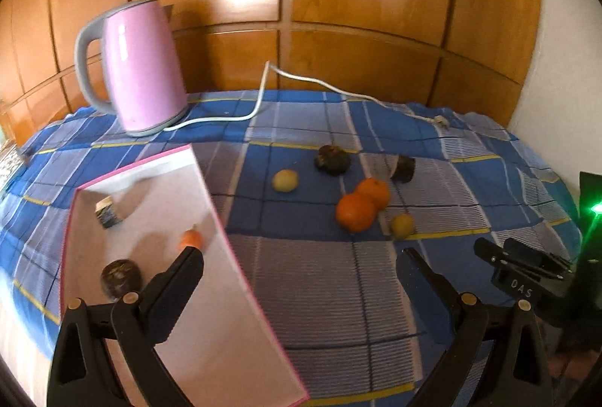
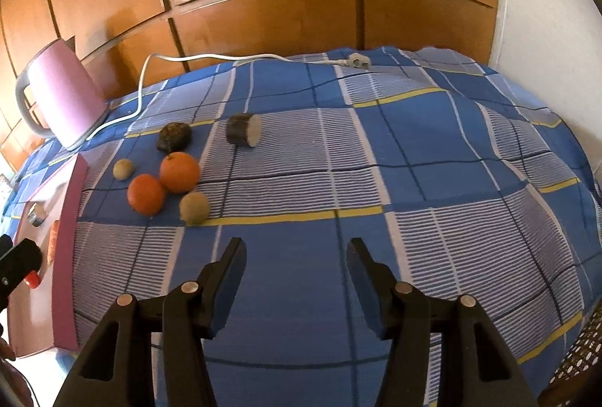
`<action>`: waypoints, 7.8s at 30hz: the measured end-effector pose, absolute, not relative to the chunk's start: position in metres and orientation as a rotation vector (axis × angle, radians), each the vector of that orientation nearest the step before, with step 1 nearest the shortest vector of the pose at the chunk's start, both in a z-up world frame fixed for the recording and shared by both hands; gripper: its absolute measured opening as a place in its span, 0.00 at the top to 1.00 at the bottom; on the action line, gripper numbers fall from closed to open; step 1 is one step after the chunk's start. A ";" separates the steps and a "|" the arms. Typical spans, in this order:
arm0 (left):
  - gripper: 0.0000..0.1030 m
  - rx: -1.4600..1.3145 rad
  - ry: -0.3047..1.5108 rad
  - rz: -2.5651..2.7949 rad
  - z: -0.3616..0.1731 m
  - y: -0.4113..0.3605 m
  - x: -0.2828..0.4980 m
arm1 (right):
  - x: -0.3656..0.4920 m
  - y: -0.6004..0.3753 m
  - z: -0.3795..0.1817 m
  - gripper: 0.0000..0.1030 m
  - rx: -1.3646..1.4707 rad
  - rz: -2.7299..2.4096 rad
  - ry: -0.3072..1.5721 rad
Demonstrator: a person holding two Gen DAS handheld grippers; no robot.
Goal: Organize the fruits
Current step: 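Withdraw the right gripper from the tray over the bedspread, then move the left gripper to the orange and grasp it, then carry the orange into the tray and open the left gripper, then swing the right gripper back toward the fruits on the bedspread, then lower the right gripper onto the tan round fruit and grasp it, then carry the tan fruit into the tray and open the right gripper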
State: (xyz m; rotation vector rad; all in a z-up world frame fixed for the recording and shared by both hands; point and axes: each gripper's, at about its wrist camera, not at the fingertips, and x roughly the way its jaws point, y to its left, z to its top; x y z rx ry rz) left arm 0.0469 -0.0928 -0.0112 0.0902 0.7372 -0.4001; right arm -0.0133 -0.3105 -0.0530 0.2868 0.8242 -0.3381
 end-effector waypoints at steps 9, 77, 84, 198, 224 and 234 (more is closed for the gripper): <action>0.00 0.130 0.791 -0.429 -0.015 -0.118 0.065 | -0.021 -0.337 -0.060 0.45 0.315 -0.415 0.830; 0.62 -0.189 0.906 -0.224 -0.030 0.001 0.145 | -0.038 -0.433 -0.095 0.28 0.304 -0.777 0.764; 0.62 -0.209 0.938 -0.101 -0.052 0.033 0.171 | -0.037 -0.432 -0.094 0.28 0.294 -0.780 0.768; 0.02 -0.301 0.818 0.182 -0.048 0.103 0.033 | 0.078 -0.254 -0.074 0.75 0.051 -0.077 0.964; 0.01 -0.288 0.775 0.171 -0.035 0.096 0.027 | 0.058 -0.233 -0.042 0.75 0.089 0.033 0.892; 0.01 -0.294 0.762 0.188 -0.034 0.100 0.026 | 0.053 -0.170 -0.022 0.75 0.052 0.265 0.876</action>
